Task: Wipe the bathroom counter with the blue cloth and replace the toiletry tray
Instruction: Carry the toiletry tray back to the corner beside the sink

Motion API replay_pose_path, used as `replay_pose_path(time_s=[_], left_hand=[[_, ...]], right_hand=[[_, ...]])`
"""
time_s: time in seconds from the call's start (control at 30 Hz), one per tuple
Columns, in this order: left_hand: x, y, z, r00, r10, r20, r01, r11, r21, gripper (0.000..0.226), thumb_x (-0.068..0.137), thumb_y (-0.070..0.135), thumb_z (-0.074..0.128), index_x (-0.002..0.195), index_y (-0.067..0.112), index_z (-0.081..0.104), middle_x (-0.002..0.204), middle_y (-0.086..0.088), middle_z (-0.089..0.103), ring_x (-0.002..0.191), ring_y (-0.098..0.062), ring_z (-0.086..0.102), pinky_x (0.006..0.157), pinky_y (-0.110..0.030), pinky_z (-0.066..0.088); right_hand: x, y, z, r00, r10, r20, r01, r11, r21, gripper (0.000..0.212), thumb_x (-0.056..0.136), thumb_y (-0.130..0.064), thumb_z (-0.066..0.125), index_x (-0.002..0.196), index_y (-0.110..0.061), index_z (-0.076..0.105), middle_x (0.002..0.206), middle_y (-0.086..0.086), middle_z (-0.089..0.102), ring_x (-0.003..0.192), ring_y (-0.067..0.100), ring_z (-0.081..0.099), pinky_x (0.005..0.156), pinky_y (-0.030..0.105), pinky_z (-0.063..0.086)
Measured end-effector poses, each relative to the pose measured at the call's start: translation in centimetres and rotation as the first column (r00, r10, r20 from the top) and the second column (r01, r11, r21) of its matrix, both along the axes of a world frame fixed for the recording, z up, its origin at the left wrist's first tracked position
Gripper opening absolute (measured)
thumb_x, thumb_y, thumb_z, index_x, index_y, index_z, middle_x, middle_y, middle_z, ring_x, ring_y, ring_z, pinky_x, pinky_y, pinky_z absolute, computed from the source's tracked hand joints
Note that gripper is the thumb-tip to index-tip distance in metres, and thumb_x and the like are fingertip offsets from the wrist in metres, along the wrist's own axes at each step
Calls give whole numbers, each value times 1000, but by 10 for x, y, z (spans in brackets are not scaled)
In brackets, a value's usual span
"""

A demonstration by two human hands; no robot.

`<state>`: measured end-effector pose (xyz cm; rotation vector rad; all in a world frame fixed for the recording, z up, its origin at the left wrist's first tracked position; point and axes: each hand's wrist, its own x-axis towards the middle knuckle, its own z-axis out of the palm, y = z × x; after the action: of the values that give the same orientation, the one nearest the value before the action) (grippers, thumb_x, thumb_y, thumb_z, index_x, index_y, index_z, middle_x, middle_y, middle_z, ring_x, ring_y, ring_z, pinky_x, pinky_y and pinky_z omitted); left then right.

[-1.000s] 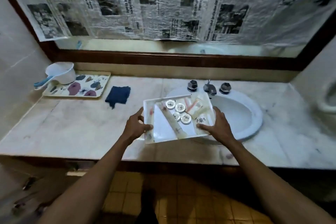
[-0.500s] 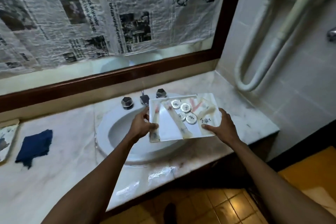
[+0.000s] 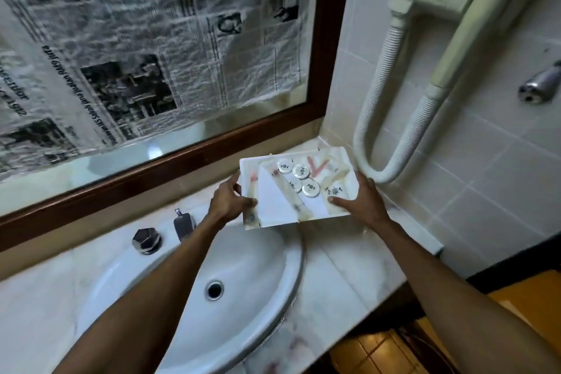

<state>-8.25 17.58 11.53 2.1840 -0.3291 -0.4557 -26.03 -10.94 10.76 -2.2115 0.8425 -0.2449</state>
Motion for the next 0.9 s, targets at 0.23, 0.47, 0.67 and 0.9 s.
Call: replay_pose_path(time_s=[0.23,0.47,0.67,0.9], left_hand=[[60,-46,-36,997,77,-15,-77,997,30,84,49,29,82,129,35,58,79,-1,66,77,-31,70,75,-51,60],[85,-91,-65,988,148,-52,-137,975,172,76,68,16,85,137,21,53,87,-5,68,85,-33,68,79,-42,56],[100,-122,-93,983,174,-59,-153,954,259,77,70,17,82,140,22,50,84,0,67,89,-33,68,80,-39,54],[103,-149,-120,963,255,-87,-216,923,317,94,74,22,81,154,23,32,104,-8,74,106,-35,66,84,-37,49]], right_hand=[[68,-42,-26,994,71,-89,-61,992,110,115,56,-64,86,148,-23,30,134,12,41,134,27,40,110,36,35],[122,-91,-53,949,231,-214,-217,972,89,147,33,-63,93,153,-28,17,131,12,42,128,28,42,103,34,40],[154,-122,-84,911,298,-286,-271,954,133,157,22,-61,93,152,-31,10,130,12,32,132,32,33,111,42,38],[179,-146,-95,895,316,-316,-295,949,115,152,36,-50,98,156,-18,11,150,15,29,143,31,26,115,40,30]])
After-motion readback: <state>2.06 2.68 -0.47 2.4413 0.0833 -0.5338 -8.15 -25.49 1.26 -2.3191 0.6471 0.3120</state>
